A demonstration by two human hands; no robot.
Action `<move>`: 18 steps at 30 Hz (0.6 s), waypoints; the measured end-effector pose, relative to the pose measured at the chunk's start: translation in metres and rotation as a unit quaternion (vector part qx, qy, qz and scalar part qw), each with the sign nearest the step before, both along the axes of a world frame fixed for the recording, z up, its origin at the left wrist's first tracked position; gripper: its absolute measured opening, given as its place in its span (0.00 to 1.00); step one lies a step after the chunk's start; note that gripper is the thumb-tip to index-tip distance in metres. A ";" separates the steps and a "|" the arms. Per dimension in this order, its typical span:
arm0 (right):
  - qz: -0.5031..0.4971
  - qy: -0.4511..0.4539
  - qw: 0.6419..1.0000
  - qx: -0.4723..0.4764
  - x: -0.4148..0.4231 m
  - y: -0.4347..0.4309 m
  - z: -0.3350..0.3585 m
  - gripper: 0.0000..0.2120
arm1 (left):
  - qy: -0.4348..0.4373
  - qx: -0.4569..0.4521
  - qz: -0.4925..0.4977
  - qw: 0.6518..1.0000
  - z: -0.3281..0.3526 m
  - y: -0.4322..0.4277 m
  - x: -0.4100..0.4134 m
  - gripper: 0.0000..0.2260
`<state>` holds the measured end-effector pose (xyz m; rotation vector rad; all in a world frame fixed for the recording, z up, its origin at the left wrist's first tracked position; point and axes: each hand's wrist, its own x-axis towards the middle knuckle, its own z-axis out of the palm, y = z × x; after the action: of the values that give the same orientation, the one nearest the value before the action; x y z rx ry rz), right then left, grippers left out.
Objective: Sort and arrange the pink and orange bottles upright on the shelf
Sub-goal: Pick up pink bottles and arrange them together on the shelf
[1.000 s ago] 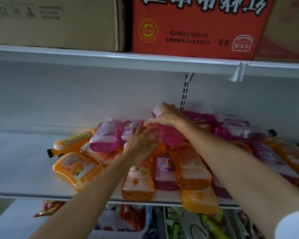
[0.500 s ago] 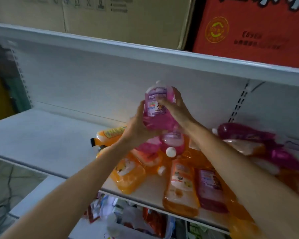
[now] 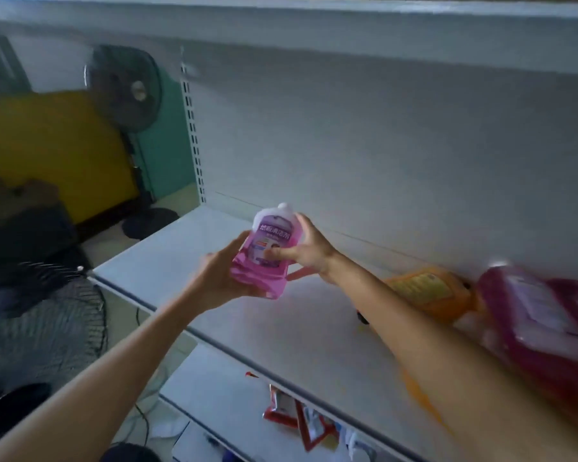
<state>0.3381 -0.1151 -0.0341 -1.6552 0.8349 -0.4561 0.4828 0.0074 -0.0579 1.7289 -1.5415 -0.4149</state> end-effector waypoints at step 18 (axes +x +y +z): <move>-0.047 0.072 0.996 -0.001 0.199 -0.024 -0.027 0.61 | -0.081 0.051 0.261 0.961 -0.032 0.024 0.115 0.17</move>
<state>0.5369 -0.1387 -0.0608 -1.6706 1.0228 -0.4049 0.5979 0.0309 -0.0900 2.2051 -1.1176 -0.0855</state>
